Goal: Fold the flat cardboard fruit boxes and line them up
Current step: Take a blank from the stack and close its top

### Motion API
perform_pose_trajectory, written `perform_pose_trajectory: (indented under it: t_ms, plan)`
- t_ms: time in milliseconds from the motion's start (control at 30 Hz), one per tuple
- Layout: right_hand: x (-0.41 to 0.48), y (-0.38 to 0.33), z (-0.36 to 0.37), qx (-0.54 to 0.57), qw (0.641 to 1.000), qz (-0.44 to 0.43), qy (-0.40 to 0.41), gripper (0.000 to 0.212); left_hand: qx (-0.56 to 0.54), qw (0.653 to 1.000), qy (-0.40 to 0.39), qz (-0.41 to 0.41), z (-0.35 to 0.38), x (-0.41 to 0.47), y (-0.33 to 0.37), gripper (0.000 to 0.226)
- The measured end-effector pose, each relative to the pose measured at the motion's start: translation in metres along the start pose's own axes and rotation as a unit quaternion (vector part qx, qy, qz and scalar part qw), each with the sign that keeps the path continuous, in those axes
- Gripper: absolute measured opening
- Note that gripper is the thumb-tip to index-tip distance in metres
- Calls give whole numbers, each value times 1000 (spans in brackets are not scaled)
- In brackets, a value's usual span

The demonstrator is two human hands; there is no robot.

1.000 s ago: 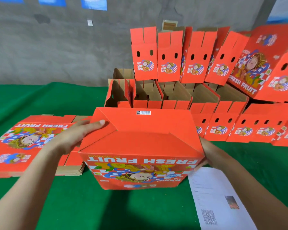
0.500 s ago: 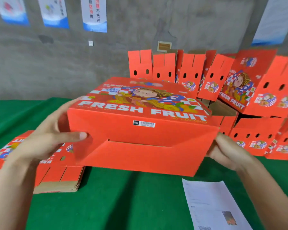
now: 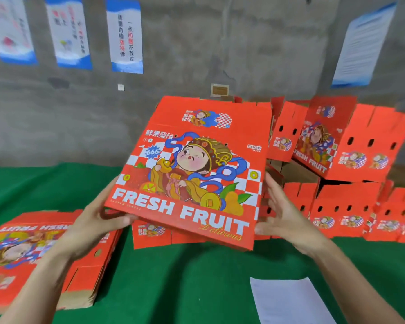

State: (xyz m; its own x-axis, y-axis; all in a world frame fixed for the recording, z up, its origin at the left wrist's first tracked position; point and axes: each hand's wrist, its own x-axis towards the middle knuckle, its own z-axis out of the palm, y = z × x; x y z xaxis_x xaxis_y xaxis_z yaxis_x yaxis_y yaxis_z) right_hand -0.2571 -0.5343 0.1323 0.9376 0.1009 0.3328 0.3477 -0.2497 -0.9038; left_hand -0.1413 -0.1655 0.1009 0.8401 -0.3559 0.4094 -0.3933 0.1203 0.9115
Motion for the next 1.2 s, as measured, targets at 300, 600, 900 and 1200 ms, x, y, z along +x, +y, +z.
perform_pose_trajectory:
  t_ms: [300,600,900,1200]
  plan:
    - [13,7,-2,-32,996,-52,61,40,-223,963,153,-8,34,40,-24,35]
    - [40,16,-27,-29,985,-68,157,29,-238,956,170,-30,59,93,-48,35]
    - [83,14,-118,-99,956,-50,270,26,-15,996,48,-78,157,206,-43,39]
    - [118,63,-202,-243,845,13,476,29,-11,984,-138,-111,302,307,-30,41]
